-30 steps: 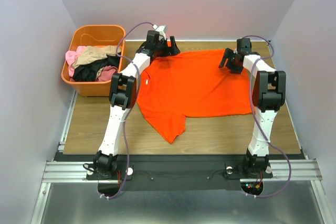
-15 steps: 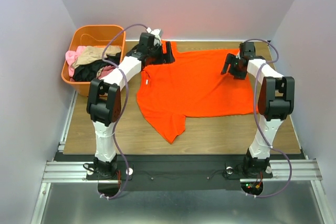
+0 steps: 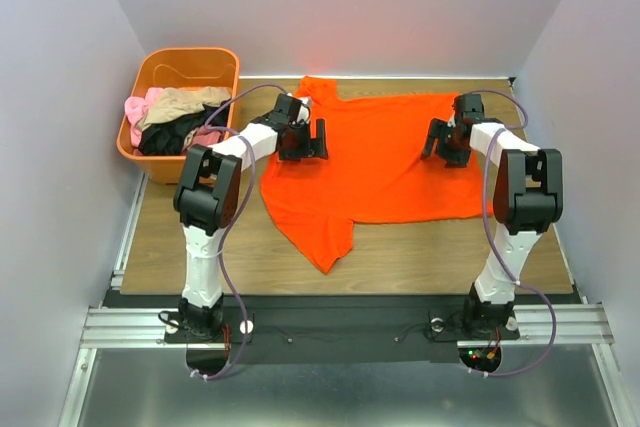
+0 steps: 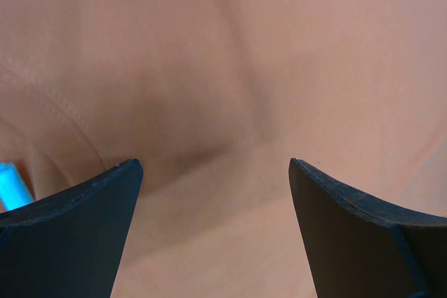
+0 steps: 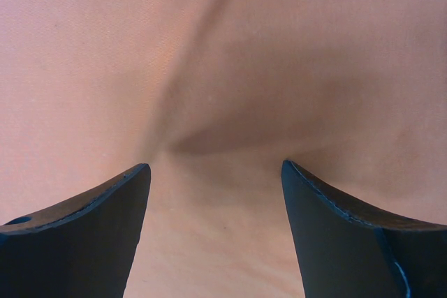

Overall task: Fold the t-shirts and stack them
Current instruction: Fold the tshirt

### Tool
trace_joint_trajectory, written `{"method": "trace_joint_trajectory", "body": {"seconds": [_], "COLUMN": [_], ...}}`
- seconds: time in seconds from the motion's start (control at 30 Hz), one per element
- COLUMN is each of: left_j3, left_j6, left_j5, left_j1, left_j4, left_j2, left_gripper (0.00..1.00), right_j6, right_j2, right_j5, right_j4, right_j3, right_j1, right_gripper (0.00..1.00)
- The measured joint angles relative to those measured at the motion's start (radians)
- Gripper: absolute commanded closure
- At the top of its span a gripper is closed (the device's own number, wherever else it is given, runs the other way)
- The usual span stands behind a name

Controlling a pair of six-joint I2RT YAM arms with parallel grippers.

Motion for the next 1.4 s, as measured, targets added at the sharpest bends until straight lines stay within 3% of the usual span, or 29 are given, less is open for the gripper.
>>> {"method": "trace_joint_trajectory", "body": {"seconds": [0.3,0.7,0.97,1.1,1.23,1.4], "left_j3": [0.175,0.56,0.607,0.447,0.143,-0.172], "left_j6": [0.02,0.046,0.074,0.087,0.031,-0.092], "left_j5": [0.013,0.037,0.066,-0.053,-0.226,-0.293], "left_j1": [0.023,0.074,0.088,0.037,-0.051,-0.098], "left_j4": [-0.004,-0.092,-0.113,-0.099,-0.052,0.054], "left_j2": [0.132,0.364,0.387,0.266,-0.049,-0.445], "left_gripper": [0.02,0.02,0.01,0.02,0.02,0.02], "right_j6": [0.023,0.044,0.043,0.039,0.034,0.049], "right_j2": [0.009,0.116,0.141,0.116,-0.032,-0.306], "right_j5": [-0.005,-0.014,-0.035,-0.044,-0.037,0.03], "right_j4": [-0.002,-0.01,-0.036,-0.046,-0.048,-0.045], "right_j3": [0.011,0.166,0.221,0.218,0.129,-0.058], "right_j1": [0.0,0.0,0.0,0.0,0.0,-0.002], "right_gripper": [0.19,0.19,0.18,0.18,0.17,0.15]}}
